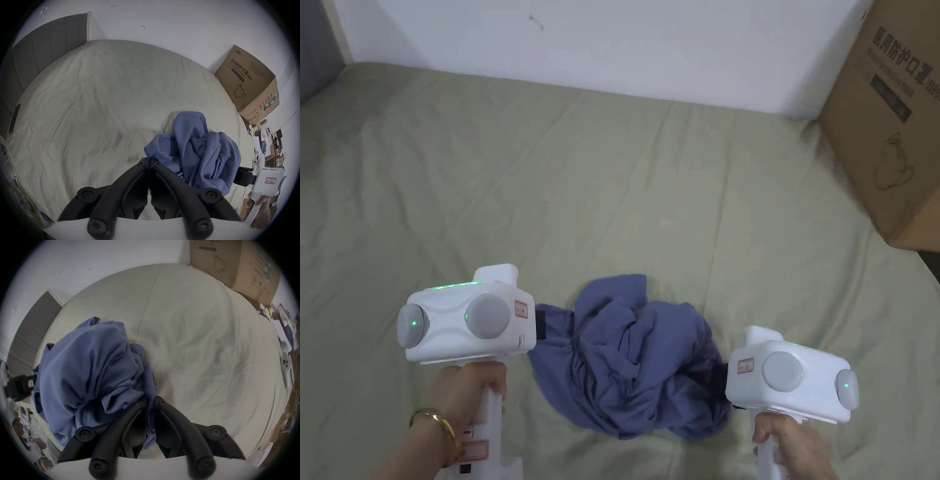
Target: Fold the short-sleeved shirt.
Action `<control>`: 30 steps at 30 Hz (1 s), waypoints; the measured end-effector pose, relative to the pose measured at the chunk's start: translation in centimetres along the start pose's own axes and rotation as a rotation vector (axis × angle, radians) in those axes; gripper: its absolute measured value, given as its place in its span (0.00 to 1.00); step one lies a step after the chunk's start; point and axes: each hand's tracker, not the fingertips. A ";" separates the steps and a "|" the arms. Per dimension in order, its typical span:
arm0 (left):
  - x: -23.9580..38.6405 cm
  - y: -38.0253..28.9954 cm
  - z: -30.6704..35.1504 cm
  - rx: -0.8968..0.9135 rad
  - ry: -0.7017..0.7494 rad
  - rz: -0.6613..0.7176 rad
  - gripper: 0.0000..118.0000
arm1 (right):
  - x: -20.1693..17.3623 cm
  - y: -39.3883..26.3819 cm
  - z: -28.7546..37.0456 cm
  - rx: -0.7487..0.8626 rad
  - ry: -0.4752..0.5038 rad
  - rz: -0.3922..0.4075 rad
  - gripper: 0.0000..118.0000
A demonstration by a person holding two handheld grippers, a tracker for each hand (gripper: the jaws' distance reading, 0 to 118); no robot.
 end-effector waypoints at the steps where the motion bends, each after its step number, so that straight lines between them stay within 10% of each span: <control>1: -0.6 0.4 -0.5 -0.001 -0.011 0.015 0.01 | 0.6 0.2 0.6 -0.003 0.017 0.000 0.07; 30: -0.3 12.8 36.6 0.822 -0.269 0.016 0.01 | 0.8 8.1 45.7 0.904 0.245 0.141 0.06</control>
